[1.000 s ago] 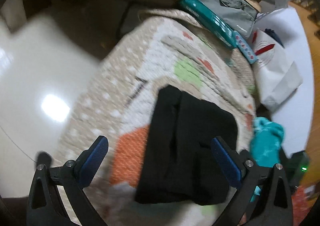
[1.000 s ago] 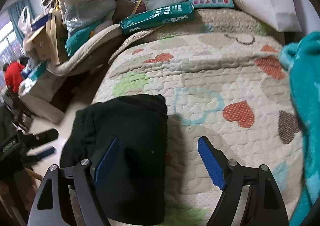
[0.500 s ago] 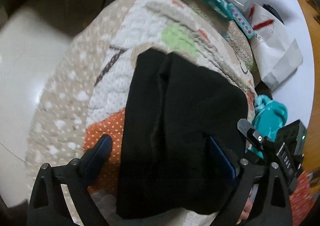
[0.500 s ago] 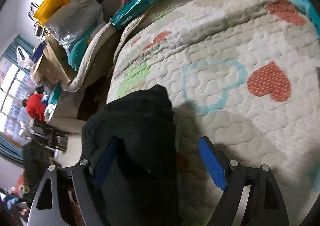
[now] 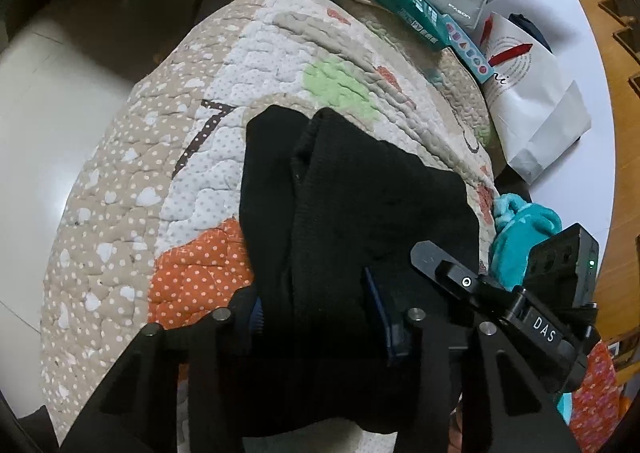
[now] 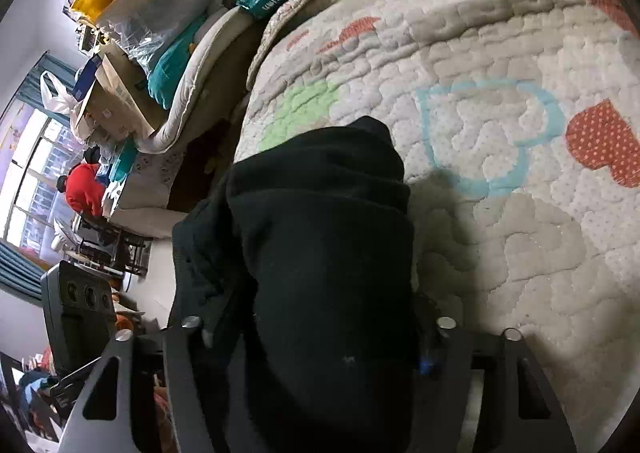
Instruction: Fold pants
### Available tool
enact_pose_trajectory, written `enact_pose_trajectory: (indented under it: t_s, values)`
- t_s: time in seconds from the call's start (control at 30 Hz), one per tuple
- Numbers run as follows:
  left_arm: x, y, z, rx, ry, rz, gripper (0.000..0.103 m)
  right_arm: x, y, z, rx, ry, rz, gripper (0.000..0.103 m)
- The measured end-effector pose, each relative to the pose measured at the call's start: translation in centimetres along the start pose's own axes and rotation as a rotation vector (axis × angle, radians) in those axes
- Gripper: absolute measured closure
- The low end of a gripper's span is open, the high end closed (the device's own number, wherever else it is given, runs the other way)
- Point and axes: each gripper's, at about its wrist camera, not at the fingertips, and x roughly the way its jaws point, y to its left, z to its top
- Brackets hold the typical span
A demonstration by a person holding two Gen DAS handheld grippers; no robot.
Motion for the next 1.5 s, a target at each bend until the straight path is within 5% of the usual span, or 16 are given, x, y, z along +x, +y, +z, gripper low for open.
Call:
enact_pose_trajectory:
  t_s: [0.27,0.53,0.77,1.0,1.1,1.17,1.23,1.5]
  values:
    - [-1.6,-1.3,2.0,-0.029,-0.015,-0.045,0.062,-2.1,1.2,0.7,0.020,-0.006,0.042,0.056]
    - [-0.8,-4.7,6.7,0.040,-0.079,0.018,0.062,-2.8,3.3,5.4,-0.049,-0.051,0.022,0.056]
    - [3.6,-4.7,10.3,0.070,-0.044,0.048,0.062,-0.6,2.5,9.2,-0.085,-0.069,-0.046,0.056]
    - [6.2,-4.7,10.2,0.105,-0.024,0.088,0.057,1.7,-0.5,10.1,-0.055,-0.054,-0.089,0.056]
    - [6.5,-3.5,10.2,0.065,-0.014,0.104,0.036,2.2,-1.2,10.1,-0.062,-0.056,-0.117,0.044]
    - [6.4,-2.6,10.2,0.036,-0.009,0.068,0.035,2.1,-1.5,9.9,-0.068,-0.072,-0.162,0.025]
    - [6.0,-2.3,10.1,0.022,-0.005,0.064,0.035,1.8,-2.0,9.7,-0.068,-0.087,-0.181,0.019]
    - [4.2,-1.4,9.7,-0.043,0.020,0.056,0.034,-2.0,-2.6,8.0,-0.020,-0.134,-0.203,0.018]
